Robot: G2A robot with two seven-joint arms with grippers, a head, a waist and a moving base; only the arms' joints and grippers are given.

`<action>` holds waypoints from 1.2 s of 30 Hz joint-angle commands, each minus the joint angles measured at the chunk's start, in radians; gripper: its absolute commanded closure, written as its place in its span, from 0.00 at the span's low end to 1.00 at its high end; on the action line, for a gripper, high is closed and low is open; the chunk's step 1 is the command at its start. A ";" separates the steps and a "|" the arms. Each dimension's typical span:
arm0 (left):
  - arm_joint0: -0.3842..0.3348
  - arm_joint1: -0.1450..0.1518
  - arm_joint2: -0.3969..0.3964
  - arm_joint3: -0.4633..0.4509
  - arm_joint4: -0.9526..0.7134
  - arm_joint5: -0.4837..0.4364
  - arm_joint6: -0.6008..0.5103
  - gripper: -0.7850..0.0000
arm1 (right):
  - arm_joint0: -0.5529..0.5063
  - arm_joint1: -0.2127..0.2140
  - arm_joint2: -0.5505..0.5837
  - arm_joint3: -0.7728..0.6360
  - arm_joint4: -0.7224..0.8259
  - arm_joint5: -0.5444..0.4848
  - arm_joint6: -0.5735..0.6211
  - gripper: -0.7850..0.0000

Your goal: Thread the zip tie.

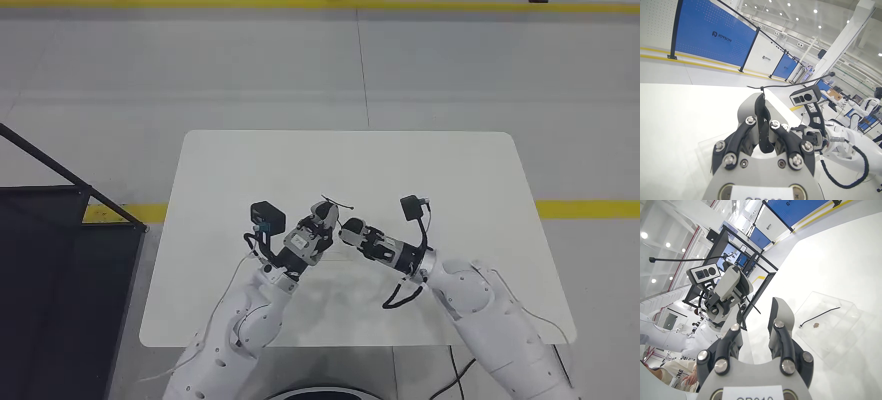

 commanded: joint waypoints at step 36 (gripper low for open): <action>-0.010 -0.006 0.004 0.017 -0.014 0.011 -0.018 0.28 | -0.020 -0.011 0.026 -0.012 -0.007 -0.021 0.027 1.00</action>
